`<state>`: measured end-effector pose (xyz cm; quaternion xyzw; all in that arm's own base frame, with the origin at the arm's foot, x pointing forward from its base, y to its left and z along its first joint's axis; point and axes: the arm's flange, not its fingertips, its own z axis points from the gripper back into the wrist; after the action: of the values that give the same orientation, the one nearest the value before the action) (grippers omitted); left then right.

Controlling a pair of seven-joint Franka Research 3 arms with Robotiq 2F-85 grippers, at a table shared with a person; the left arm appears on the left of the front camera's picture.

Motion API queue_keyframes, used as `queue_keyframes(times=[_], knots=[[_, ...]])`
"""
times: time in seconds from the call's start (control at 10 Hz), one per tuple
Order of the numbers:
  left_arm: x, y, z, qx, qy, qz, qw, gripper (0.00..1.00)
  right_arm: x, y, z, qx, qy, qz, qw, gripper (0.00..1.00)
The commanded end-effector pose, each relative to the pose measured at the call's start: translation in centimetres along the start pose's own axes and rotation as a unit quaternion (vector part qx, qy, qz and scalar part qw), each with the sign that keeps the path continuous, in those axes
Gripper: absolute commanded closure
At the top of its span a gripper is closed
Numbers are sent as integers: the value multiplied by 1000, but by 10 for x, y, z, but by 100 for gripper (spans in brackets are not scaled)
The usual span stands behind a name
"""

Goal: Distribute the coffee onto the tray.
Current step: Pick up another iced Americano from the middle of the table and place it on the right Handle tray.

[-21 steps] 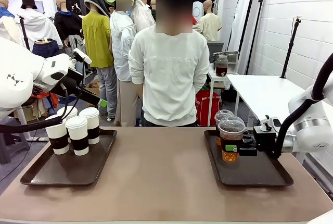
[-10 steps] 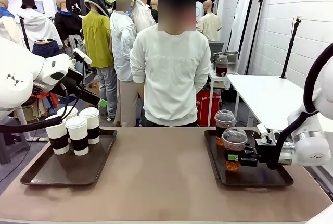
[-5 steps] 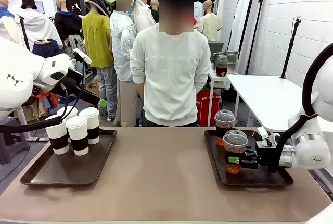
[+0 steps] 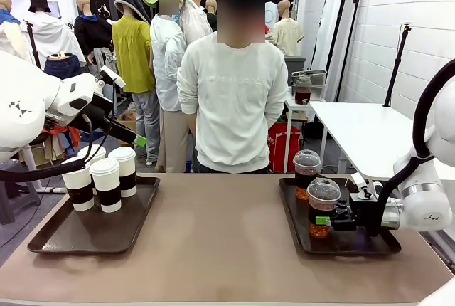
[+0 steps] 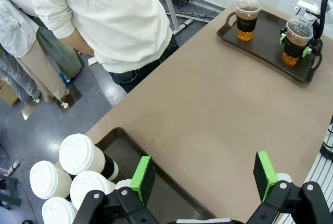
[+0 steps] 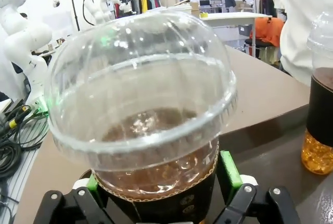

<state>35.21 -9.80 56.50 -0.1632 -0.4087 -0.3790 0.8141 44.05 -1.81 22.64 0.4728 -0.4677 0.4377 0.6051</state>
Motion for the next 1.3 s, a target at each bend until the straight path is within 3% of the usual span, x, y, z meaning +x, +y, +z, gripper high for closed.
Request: queue_keyframes(times=[0.0,0.8,0.9,1.2], knots=[[-1,1,0,-1,0,-6,1000,0,5,4,5,-4,21,-20,1000,0],[-1,1,0,-1,0,-6,1000,0,10,27,51,-41,54,-37,997,0],[-1,1,0,-1,0,-6,1000,0,7,17,47,-34,33,-22,999,0],[-1,1,0,-1,0,-6,1000,0,7,17,47,-34,33,-22,999,0]])
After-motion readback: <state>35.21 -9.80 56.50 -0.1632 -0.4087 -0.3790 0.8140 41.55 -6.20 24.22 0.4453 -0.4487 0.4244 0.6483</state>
